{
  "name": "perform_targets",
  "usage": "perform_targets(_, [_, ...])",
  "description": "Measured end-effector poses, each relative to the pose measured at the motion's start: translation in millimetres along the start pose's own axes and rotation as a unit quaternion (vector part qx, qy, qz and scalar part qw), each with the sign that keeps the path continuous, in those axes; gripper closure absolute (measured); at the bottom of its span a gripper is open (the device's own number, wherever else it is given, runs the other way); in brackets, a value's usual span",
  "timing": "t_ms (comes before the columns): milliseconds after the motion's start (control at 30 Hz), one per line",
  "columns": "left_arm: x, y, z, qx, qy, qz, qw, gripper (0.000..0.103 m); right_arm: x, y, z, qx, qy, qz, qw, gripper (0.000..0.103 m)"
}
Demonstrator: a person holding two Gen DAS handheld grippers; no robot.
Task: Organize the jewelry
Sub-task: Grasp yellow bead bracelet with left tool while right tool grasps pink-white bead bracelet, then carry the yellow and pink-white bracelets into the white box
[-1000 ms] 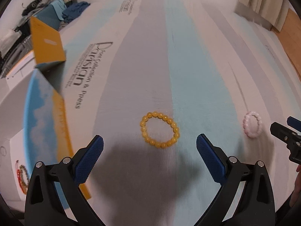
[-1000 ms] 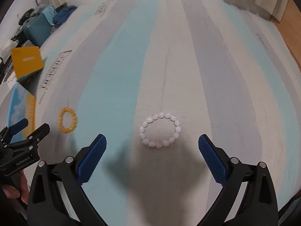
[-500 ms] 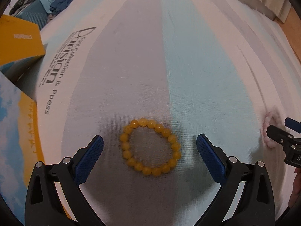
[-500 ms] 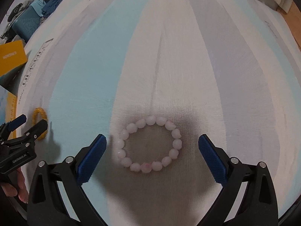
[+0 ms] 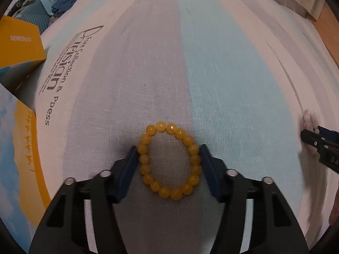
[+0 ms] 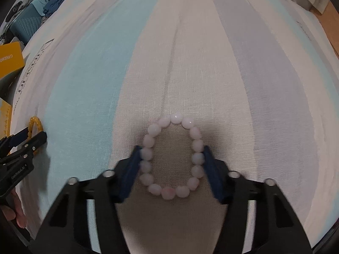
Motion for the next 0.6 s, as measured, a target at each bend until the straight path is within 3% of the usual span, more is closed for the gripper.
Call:
perform_targets(100, [3,-2,0,-0.002,0.008,-0.004,1.0000,0.072,-2,-2,0,0.000,0.004,0.007,1.000,0.075])
perform_targets(133, [5,-3,0,-0.004,0.014,-0.006,0.9999,0.083,-2,-3,0,0.001,0.002,0.003,1.000,0.085])
perform_targets(200, [6,-5,1,-0.005,0.017,-0.008,0.9998,0.094,-3,-6,-2,0.004,-0.003,0.001,1.000,0.085])
perform_targets(400, [5,-16,-1,-0.002,0.006,-0.018,0.9998,0.094,0,-20,0,0.020,0.003,0.003,1.000,0.088])
perform_targets(433, [5,-18,-1,-0.002,0.007,-0.018,0.9998,0.094,0,-22,1,0.020,0.003,0.003,1.000,0.094])
perform_targets(600, [6,-31,0,0.005,0.007,-0.016,0.9998,0.094,5,-41,-2,0.033,0.003,0.007,0.999,0.094])
Point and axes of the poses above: each gripper's, at about its wrist camera, not at the fingertips, and y roughly the way its jaws point, x to its right, z to its top, the point moved 1 cm from there along y, roughly the way its jaws point, and after that the axes turned 13 degrees about x, right-handed, at the moved point
